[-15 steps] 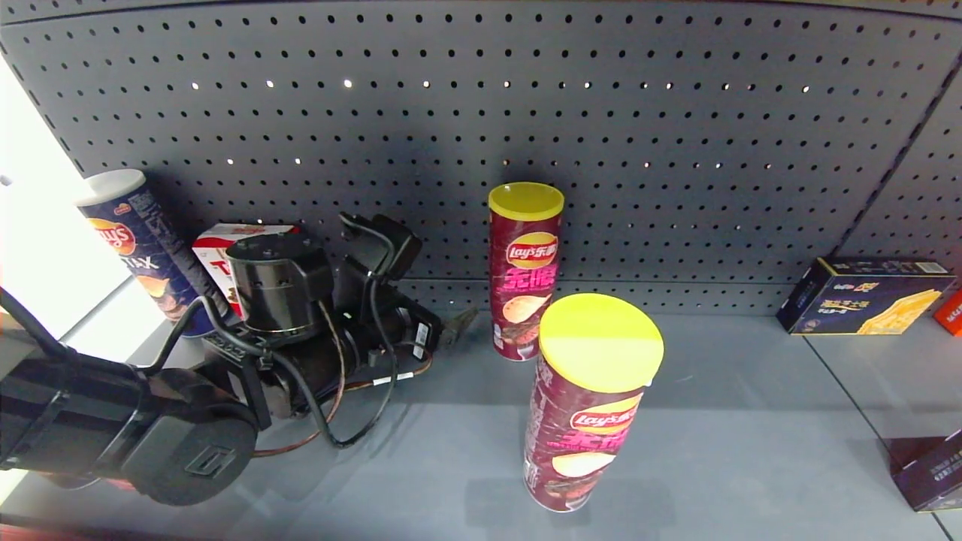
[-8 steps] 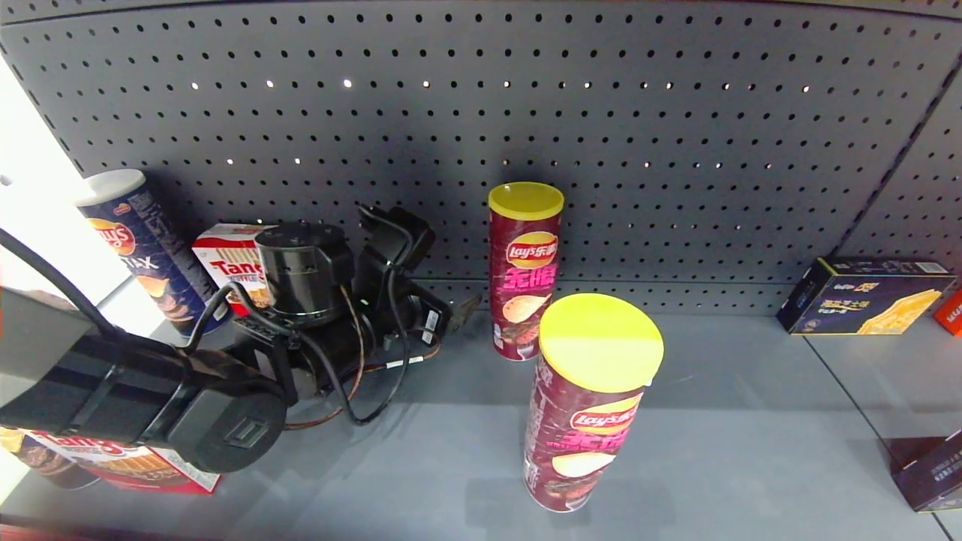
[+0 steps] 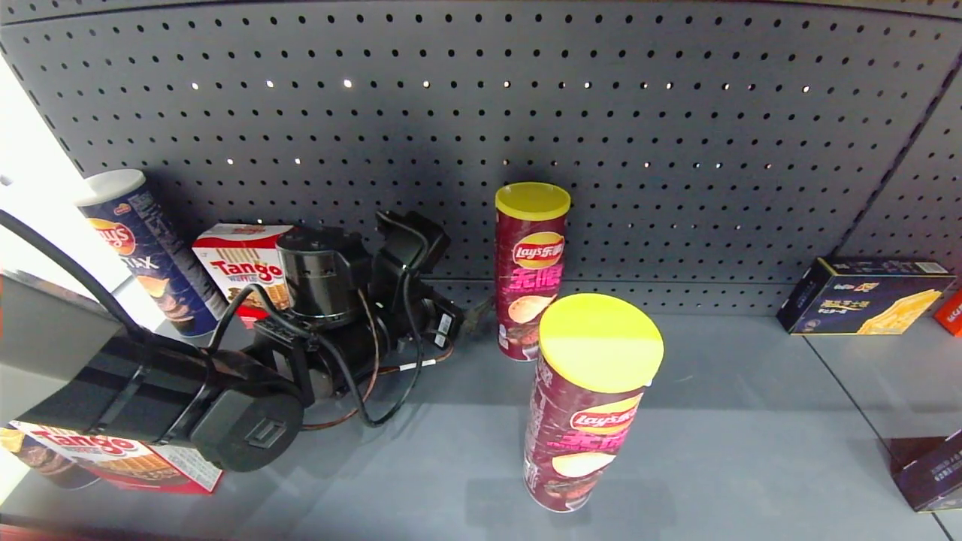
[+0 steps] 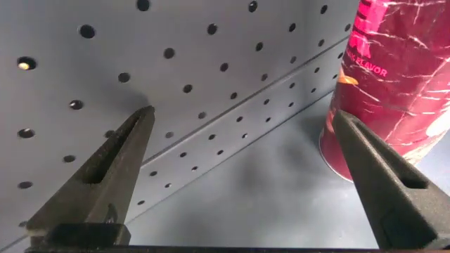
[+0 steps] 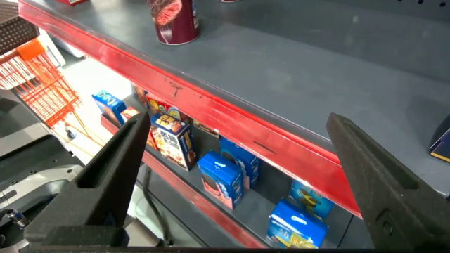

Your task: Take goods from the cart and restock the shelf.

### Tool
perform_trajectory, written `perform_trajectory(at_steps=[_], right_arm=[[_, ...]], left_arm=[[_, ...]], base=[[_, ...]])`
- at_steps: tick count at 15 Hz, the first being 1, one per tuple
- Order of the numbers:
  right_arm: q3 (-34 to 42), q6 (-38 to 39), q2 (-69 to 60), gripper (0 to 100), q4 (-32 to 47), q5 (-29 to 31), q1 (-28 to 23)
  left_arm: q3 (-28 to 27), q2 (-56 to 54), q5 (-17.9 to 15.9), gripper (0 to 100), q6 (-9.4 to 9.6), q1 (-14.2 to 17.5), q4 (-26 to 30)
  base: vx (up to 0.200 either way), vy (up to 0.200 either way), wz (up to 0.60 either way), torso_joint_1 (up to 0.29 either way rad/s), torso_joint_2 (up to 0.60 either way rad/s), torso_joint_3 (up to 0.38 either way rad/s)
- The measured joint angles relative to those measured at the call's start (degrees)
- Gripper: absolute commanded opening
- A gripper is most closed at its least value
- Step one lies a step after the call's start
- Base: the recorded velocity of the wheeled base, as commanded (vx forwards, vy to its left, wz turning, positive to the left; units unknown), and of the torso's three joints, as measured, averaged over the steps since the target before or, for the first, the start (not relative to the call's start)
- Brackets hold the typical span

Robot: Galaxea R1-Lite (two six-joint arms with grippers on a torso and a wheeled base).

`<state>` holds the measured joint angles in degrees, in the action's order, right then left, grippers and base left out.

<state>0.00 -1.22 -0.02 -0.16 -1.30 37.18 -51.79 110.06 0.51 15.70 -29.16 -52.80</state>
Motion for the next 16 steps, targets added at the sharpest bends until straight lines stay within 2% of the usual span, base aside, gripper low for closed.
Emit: perform_trajectory(at_steps=[9, 12, 16], right_arm=[[0.00, 0.00, 0.00, 100, 0.00, 0.00, -0.04], [0.00, 0.02, 0.00, 100, 0.00, 0.00, 0.00], [0.00, 0.02, 0.00, 100, 0.00, 0.00, -0.02]], left_arm=[[0.80, 0.09, 0.13, 100, -0.16, -0.50, -0.16], [3.44, -4.33, 0.24, 100, -0.18, -0.85, -0.77], [9.05, -15.48, 0.30, 100, -0.68, -3.47, -1.17]], base=[[0.000, 0.000, 0.00, 0.000, 0.00, 0.000], [0.000, 0.000, 0.00, 0.000, 0.00, 0.000], [0.000, 0.000, 0.00, 0.000, 0.00, 0.000]])
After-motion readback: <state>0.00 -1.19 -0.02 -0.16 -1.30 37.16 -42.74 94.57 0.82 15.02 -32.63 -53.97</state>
